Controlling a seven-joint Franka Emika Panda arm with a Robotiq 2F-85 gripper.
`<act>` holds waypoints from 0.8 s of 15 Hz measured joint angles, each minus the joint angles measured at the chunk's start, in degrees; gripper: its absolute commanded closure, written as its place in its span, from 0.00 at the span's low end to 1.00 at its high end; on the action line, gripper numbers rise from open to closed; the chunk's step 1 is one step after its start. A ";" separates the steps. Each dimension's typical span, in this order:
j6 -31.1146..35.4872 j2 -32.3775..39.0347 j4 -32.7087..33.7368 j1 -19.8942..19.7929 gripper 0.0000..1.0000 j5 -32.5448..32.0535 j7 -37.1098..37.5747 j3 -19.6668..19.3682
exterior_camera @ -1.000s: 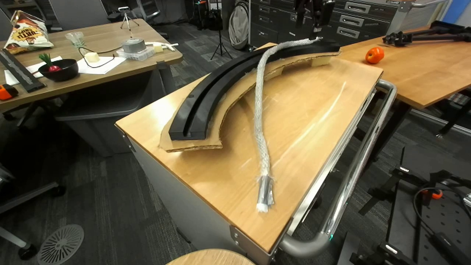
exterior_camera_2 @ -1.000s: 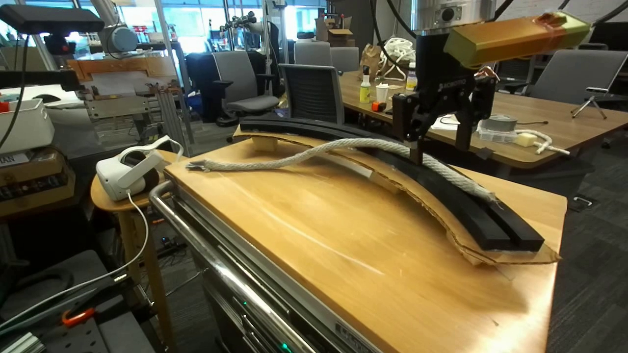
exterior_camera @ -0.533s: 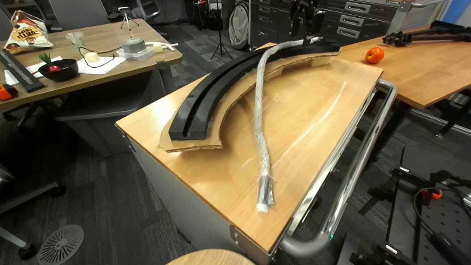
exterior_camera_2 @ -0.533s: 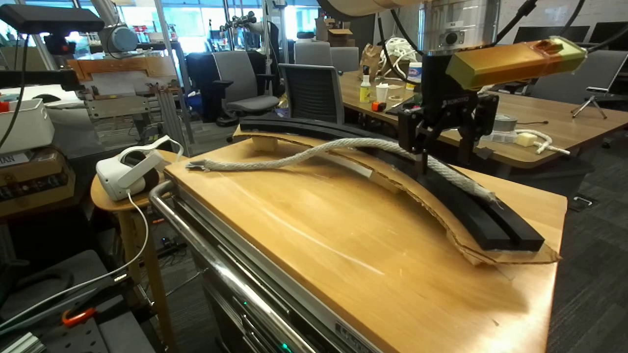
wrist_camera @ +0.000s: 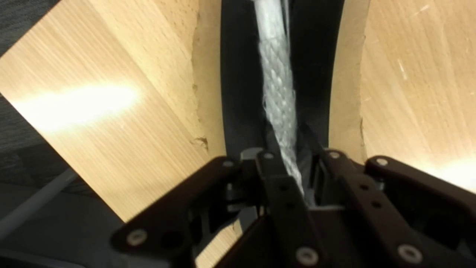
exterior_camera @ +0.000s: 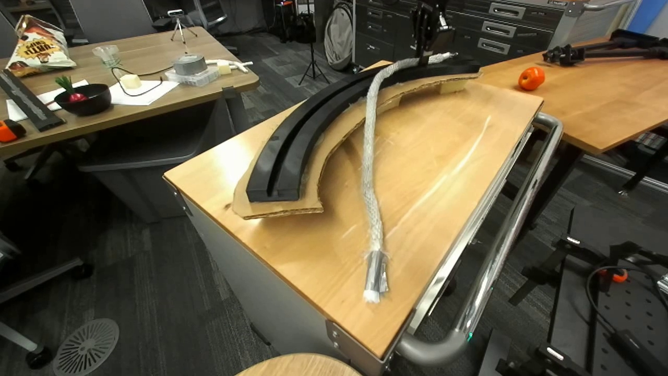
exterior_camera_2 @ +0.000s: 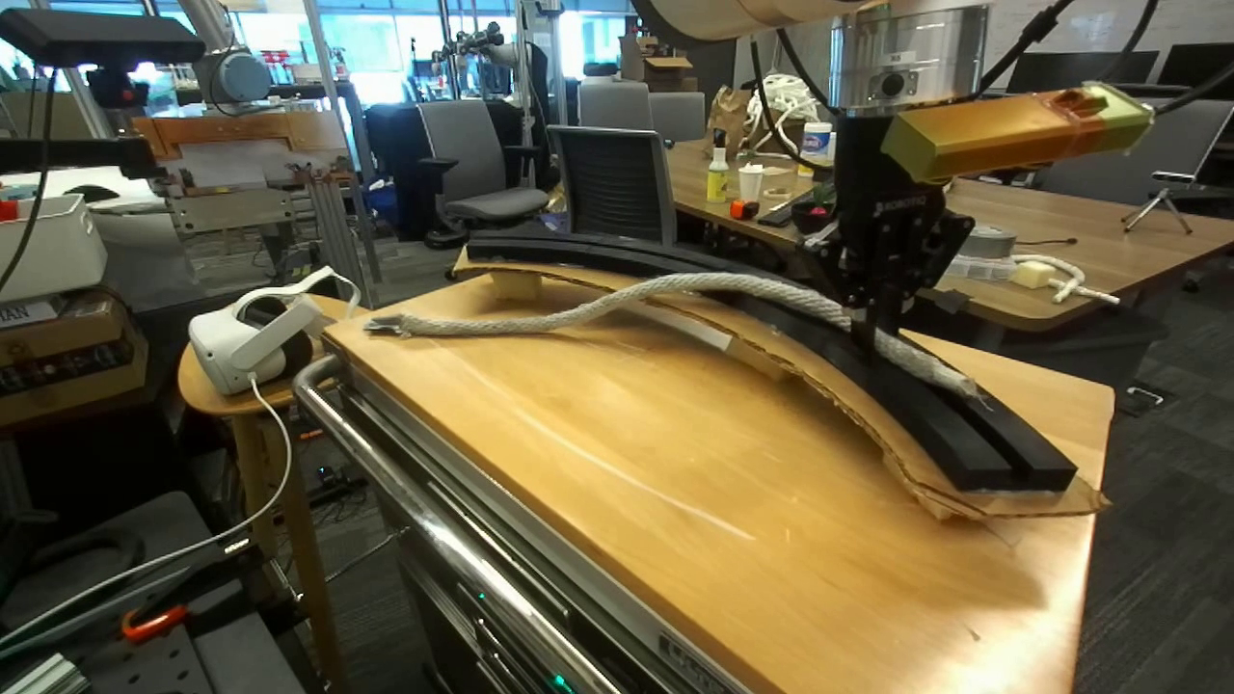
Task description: Remove the rope from the black object and put it on the table
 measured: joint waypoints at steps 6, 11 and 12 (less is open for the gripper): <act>-0.04 0.00 0.03 -0.02 0.97 0.00 0.08 0.00; -0.03 -2.60 -2.05 0.31 0.97 -3.56 0.64 -0.07; -0.02 -4.15 -3.46 0.45 0.97 -5.09 0.92 -0.13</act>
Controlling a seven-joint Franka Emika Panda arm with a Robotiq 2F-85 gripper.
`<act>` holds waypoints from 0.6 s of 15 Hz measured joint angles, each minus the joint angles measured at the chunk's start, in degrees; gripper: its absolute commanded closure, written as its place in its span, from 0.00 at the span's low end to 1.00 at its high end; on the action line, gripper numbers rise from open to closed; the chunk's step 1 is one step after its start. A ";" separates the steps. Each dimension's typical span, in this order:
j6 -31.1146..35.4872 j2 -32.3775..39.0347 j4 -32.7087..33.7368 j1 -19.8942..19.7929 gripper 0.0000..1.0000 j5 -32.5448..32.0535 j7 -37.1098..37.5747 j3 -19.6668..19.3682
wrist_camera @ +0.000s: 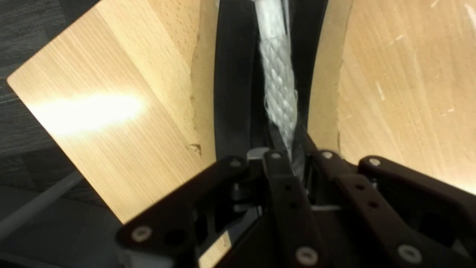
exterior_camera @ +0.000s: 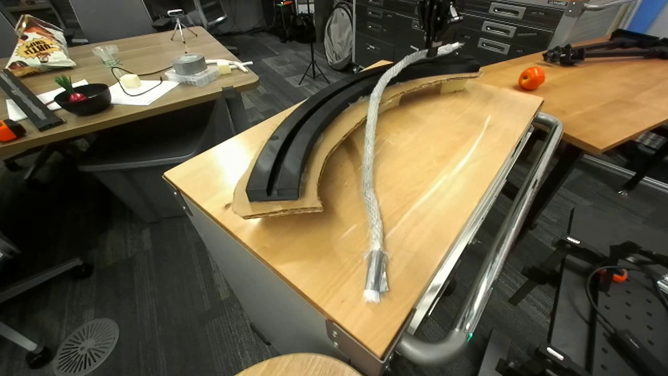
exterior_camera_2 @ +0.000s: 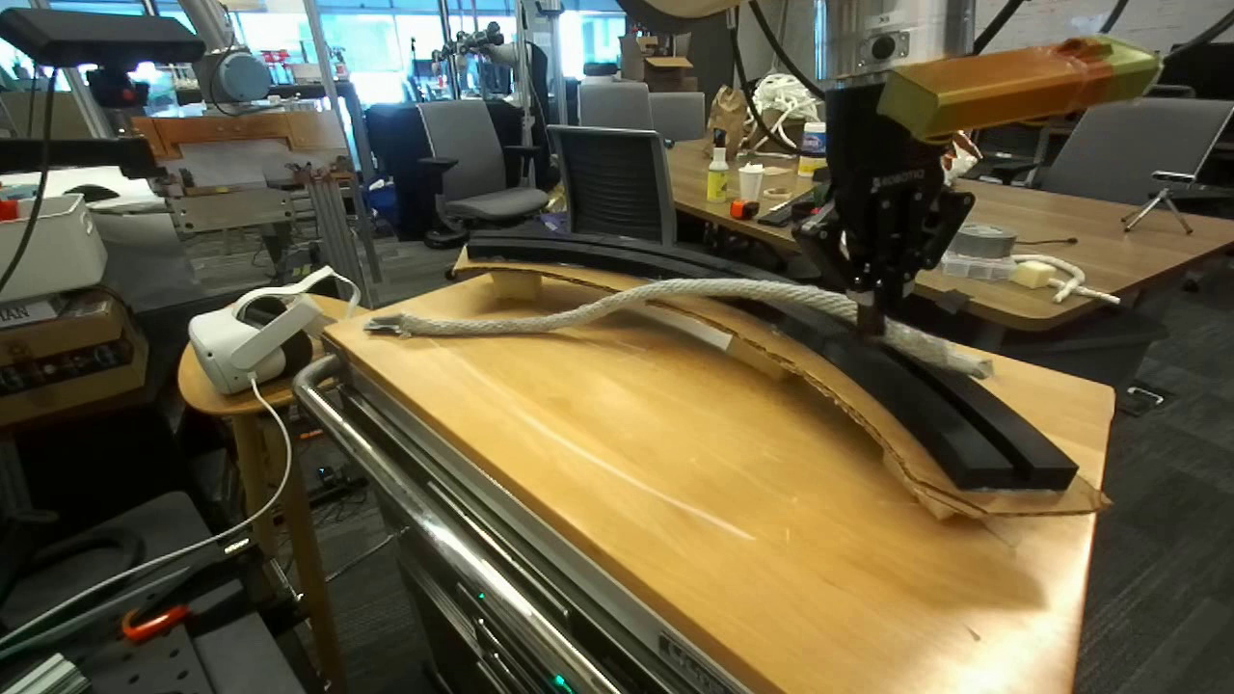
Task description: Remove the rope from the black object and put it on the table
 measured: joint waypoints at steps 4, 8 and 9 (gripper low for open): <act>-0.01 -8.05 -7.34 0.16 0.97 -5.76 0.23 -0.32; -0.05 -15.59 -15.57 0.17 0.97 -11.88 0.10 -0.85; -0.05 -16.92 -17.64 0.18 0.97 -12.73 0.03 -0.88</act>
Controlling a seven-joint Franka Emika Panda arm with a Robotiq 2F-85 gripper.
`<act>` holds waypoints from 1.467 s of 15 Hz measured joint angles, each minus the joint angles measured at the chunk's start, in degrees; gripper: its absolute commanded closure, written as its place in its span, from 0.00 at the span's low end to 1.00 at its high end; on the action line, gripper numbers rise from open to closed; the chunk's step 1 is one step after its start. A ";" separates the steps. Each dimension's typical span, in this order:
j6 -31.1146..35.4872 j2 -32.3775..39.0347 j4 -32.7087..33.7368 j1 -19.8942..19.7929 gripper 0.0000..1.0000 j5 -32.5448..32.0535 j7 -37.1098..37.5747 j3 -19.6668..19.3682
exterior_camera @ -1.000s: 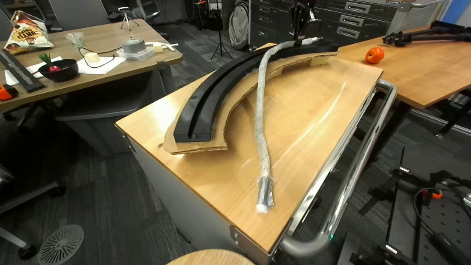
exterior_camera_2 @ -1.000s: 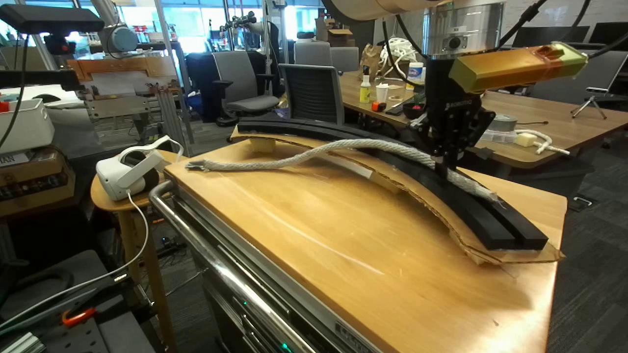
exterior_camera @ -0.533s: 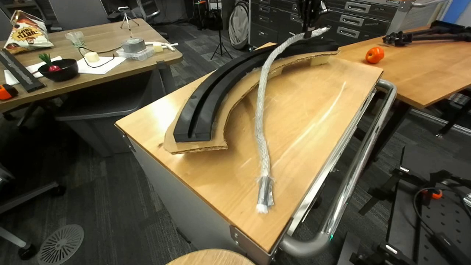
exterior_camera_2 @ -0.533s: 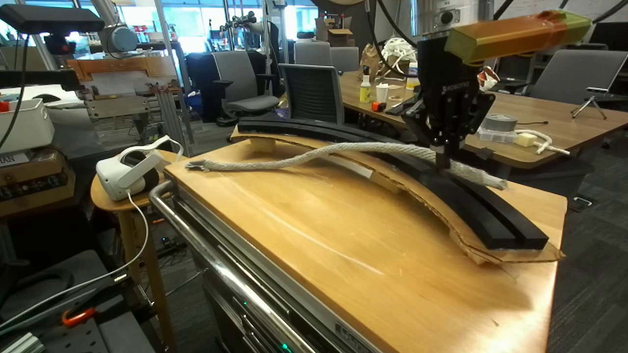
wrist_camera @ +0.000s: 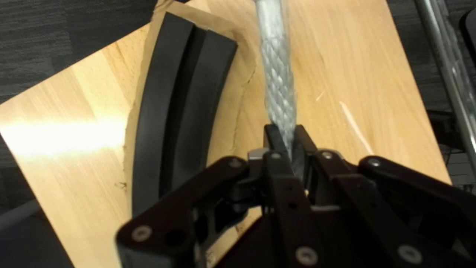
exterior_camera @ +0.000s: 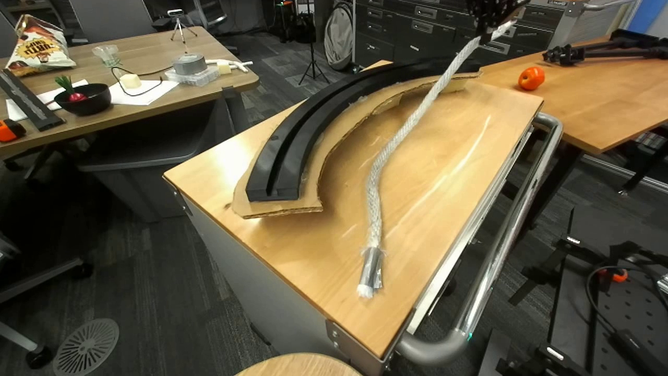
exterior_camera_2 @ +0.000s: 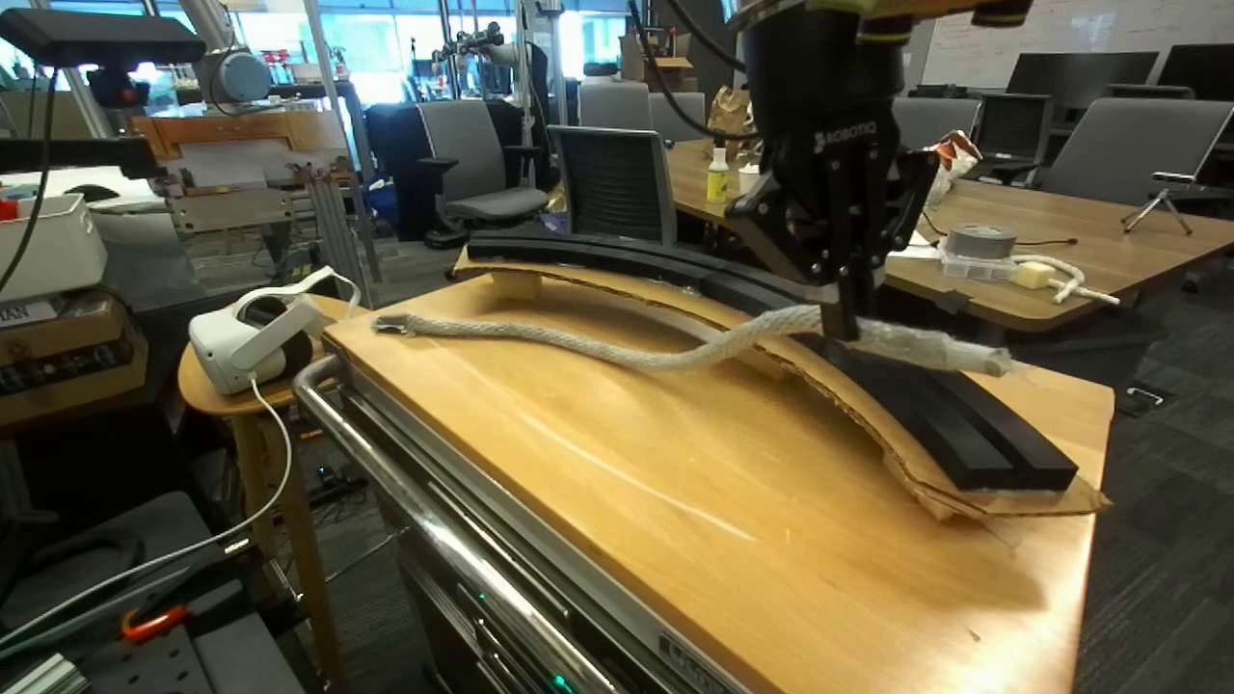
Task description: Remove the rope from the black object and put it on the table
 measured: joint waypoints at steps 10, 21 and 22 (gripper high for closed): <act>5.91 -0.50 -15.84 4.41 0.97 -0.43 5.72 0.26; 21.34 -8.73 -26.92 2.45 0.09 -16.22 16.20 -3.17; 21.35 -11.52 -28.14 1.60 0.03 -17.56 15.78 -4.19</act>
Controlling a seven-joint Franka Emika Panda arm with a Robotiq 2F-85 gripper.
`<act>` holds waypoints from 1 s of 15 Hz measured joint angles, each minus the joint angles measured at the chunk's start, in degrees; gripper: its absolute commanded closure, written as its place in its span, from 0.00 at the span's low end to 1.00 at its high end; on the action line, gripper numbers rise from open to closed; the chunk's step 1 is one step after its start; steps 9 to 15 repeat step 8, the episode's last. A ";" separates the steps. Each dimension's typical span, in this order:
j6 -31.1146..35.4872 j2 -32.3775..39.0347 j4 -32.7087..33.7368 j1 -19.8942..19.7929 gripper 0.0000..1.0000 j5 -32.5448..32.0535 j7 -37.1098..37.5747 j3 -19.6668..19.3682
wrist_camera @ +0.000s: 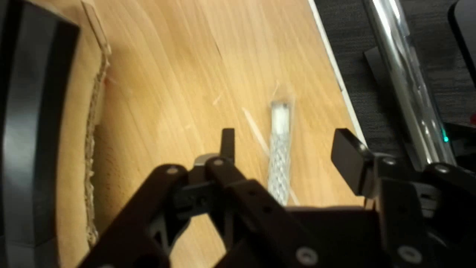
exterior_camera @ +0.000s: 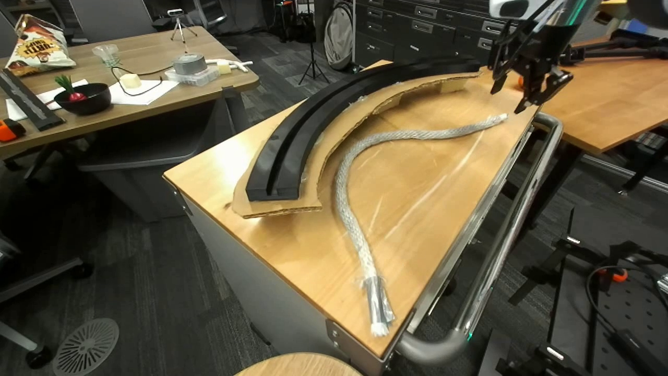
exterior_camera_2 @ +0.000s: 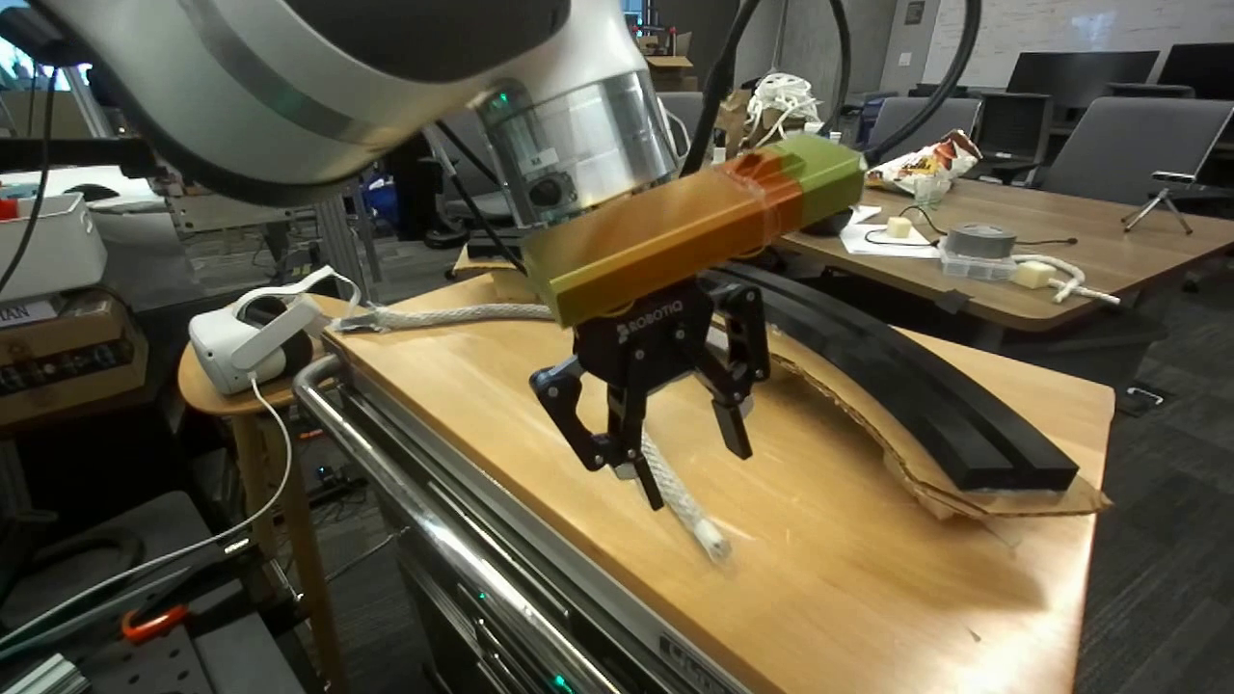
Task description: Remove the rope from the black object and put it on the table
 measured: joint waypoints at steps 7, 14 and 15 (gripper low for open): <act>2.08 -19.86 -6.14 -2.06 0.00 -1.48 -11.11 -10.95; 2.01 -21.12 -6.12 -1.68 0.00 -1.40 -12.05 -12.11; 2.01 -21.12 -6.12 -1.68 0.00 -1.40 -12.05 -12.11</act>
